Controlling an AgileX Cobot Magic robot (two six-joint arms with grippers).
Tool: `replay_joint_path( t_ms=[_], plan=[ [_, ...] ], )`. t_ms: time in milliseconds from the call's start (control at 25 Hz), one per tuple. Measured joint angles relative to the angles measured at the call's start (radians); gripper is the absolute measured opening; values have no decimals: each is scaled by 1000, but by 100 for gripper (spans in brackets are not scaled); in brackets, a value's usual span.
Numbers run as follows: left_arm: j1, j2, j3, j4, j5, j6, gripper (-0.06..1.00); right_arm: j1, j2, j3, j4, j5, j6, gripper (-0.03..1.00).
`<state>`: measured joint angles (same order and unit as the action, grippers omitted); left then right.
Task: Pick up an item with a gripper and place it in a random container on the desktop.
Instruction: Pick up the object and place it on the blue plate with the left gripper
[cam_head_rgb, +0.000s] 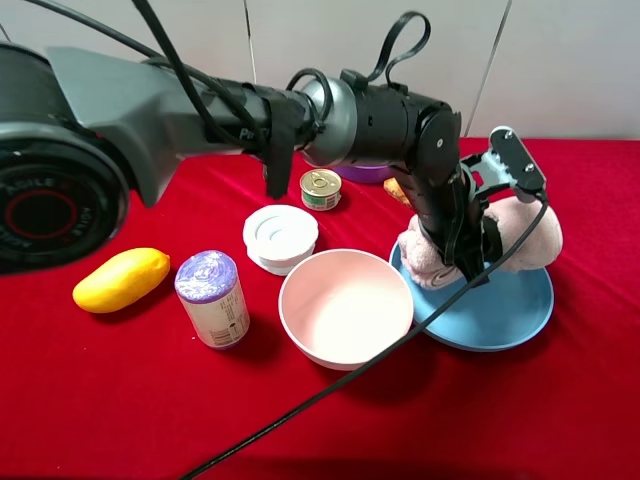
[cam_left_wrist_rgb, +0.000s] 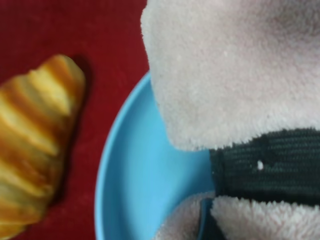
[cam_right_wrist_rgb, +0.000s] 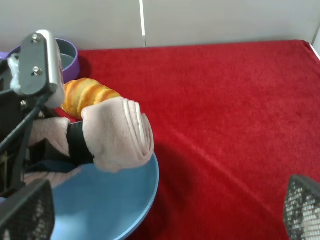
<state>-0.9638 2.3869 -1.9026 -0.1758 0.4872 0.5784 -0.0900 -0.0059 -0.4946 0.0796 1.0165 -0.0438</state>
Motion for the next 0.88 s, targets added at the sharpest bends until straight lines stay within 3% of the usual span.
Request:
replay_joint_path(
  t_ms=[880],
  plan=[
    [-6,17,0,-4,14,-9,50,0,0,0,1,0,0,69]
  ],
)
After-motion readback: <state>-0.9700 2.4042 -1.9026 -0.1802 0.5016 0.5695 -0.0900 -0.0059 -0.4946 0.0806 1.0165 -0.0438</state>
